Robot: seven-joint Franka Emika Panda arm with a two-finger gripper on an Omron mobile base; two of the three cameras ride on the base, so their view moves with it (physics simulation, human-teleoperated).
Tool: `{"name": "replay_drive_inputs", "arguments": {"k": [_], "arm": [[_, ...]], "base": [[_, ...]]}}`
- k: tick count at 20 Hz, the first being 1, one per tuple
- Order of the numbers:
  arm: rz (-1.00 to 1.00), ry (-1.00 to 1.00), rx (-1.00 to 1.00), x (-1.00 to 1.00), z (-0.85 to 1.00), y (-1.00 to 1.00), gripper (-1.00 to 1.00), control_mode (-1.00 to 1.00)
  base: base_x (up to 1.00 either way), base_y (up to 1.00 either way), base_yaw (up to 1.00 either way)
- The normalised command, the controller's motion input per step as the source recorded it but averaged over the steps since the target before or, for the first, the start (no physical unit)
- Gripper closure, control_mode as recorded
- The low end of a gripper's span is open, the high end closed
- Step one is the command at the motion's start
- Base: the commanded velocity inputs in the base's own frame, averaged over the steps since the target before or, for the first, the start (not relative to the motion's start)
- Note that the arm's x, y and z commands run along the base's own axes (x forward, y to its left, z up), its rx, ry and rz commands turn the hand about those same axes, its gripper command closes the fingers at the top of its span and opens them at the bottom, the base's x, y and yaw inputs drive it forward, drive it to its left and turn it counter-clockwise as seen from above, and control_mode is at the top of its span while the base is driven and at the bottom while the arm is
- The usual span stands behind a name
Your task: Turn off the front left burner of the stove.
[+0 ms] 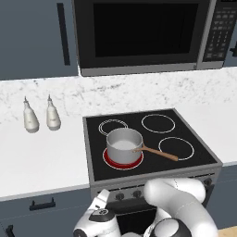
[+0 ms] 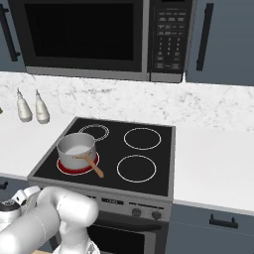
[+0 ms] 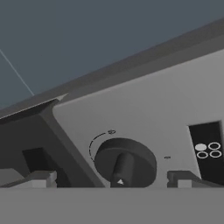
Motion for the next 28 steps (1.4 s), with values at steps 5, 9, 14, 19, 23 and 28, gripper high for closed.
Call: {"name": "replay_drive_inputs", "arguments": {"k": [5, 9, 14, 19, 23, 28], "arm": [[0.0, 0.0, 0.0, 0.07, 0.0, 0.03, -1.0, -1.0], [0.0, 0.0, 0.0, 0.0, 0.0, 0.0, 1.0, -1.0], [0.0, 0.02, 0.0, 0.05, 0.0, 0.0, 1.0, -1.0], [0.0, 0.1, 0.13, 0.23, 0.01, 0.0, 1.0, -1.0], [-0.01, 0.15, 0.38, 0.15, 0.1, -0.06, 1.0, -1.0], [-0.08, 0.11, 0.57, 0.0, 0.17, -0.28, 1.0, -1.0]], "base": [[0.0, 0.0, 0.0], [0.0, 0.0, 0.0], [0.0, 0.0, 0.0], [0.0, 0.0, 0.0], [0.0, 0.0, 0.0], [0.0, 0.0, 0.0]]}}
